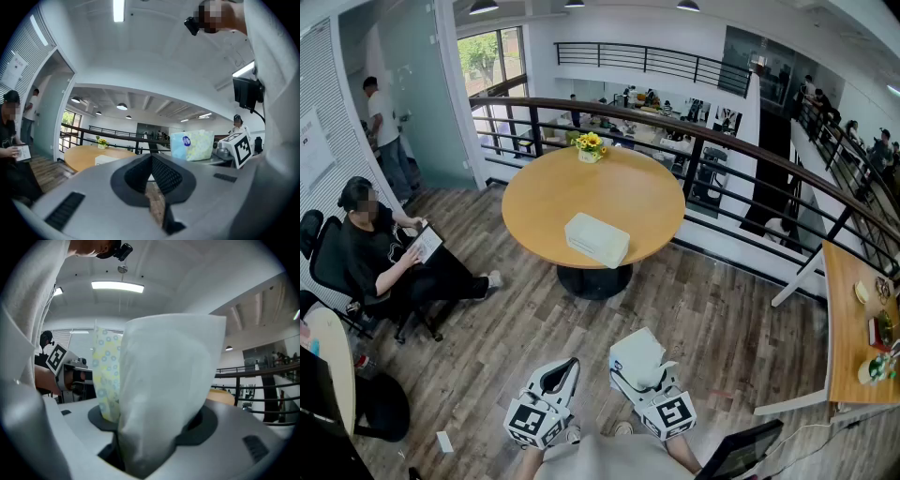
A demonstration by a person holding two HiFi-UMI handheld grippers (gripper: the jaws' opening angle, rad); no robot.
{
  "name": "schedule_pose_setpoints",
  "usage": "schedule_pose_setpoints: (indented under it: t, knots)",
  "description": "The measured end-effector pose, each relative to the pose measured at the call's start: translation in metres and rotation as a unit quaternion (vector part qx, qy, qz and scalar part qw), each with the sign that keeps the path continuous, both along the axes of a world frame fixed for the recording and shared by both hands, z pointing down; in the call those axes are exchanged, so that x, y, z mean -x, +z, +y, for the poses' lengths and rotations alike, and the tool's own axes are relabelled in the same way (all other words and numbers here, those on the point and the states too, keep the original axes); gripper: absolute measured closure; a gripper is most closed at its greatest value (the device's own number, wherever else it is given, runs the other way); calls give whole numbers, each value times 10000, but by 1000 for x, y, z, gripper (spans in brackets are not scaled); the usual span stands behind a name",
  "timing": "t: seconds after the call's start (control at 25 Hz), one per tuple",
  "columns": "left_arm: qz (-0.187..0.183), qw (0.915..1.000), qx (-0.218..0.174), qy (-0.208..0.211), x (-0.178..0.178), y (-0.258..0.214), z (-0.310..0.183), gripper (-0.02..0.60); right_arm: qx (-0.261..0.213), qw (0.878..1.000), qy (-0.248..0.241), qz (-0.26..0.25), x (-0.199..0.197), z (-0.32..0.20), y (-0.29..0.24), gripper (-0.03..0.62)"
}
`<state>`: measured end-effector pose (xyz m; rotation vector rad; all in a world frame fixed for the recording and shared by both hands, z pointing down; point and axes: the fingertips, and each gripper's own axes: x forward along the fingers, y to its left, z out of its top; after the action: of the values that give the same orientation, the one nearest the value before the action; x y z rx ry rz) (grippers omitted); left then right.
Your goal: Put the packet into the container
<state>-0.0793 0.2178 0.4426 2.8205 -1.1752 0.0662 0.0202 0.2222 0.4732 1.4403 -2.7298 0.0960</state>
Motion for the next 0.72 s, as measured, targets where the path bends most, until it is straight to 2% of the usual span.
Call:
schedule_pose_setpoints:
  t: [0.72]
  knots:
    - [0, 10000, -79, -46, -1, -6, 0, 577, -40, 9999, -110, 116, 4, -3, -3, 270]
